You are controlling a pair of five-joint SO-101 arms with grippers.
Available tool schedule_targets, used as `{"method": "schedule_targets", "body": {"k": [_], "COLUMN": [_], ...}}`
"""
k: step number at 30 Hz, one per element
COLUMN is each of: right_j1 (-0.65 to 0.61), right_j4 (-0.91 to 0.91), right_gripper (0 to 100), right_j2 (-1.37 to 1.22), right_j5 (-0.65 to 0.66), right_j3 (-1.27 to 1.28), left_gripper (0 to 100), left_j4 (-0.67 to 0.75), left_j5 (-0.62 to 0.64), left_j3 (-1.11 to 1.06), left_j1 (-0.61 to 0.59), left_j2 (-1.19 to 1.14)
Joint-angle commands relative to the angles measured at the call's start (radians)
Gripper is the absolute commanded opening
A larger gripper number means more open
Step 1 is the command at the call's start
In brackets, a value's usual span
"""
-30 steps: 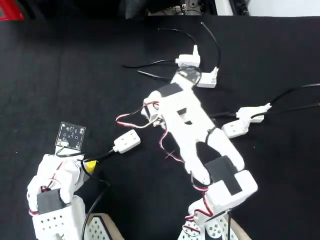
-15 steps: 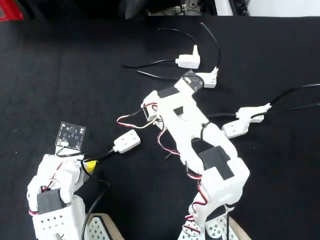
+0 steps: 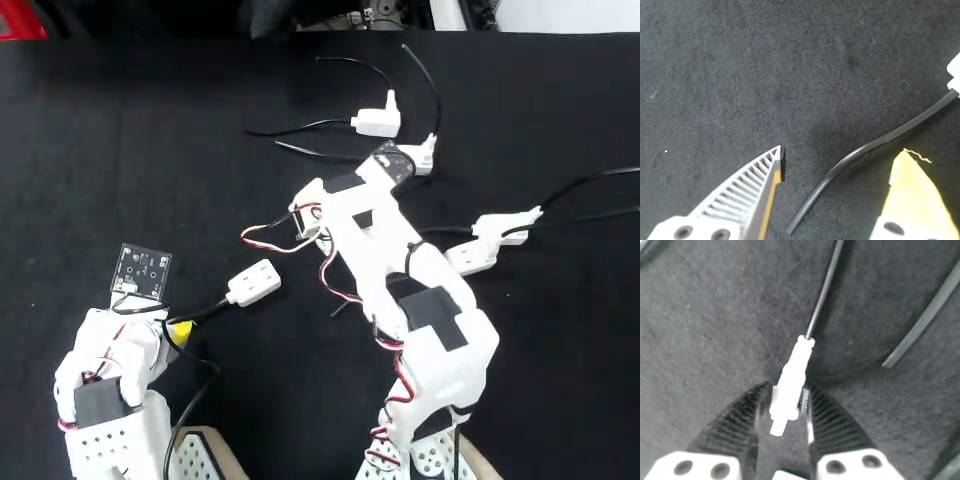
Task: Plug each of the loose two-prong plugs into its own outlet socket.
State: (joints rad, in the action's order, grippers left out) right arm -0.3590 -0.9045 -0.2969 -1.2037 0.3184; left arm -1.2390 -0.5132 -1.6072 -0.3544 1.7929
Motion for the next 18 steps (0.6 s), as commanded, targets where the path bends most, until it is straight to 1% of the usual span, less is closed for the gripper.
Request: {"method": "schedule_targets", "body": {"k": [1, 4, 10, 14, 18], "right_j1": [0.015, 0.015, -0.003, -0.087, -0.181], "right_j4": [-0.071, -0.124, -0.292, -0.404, -0.446], "right_gripper": [1.1, 1.1, 1.1, 1.1, 1.1], "right_j2": [0.082, 0.154, 0.329, 0.433, 0.518], "right_j5": [0.083, 0.184, 0.562, 0.796, 1.088], "right_j3": [-0.013, -0.010, -0.008, 0.001, 0.054], "left_gripper": [34, 34, 34, 34, 34], "left_j4": [-0.006, -0.006, -0.008, -0.008, -0.008], "left_j5": [-0.006, -0.006, -0.006, -0.008, -0.008], "left_j3": [0.005, 0.005, 0.005, 0.005, 0.005], "left_j1": [0.016, 0.016, 0.016, 0.016, 0.016], "left_j2": [0.005, 0.005, 0.005, 0.005, 0.005]}}
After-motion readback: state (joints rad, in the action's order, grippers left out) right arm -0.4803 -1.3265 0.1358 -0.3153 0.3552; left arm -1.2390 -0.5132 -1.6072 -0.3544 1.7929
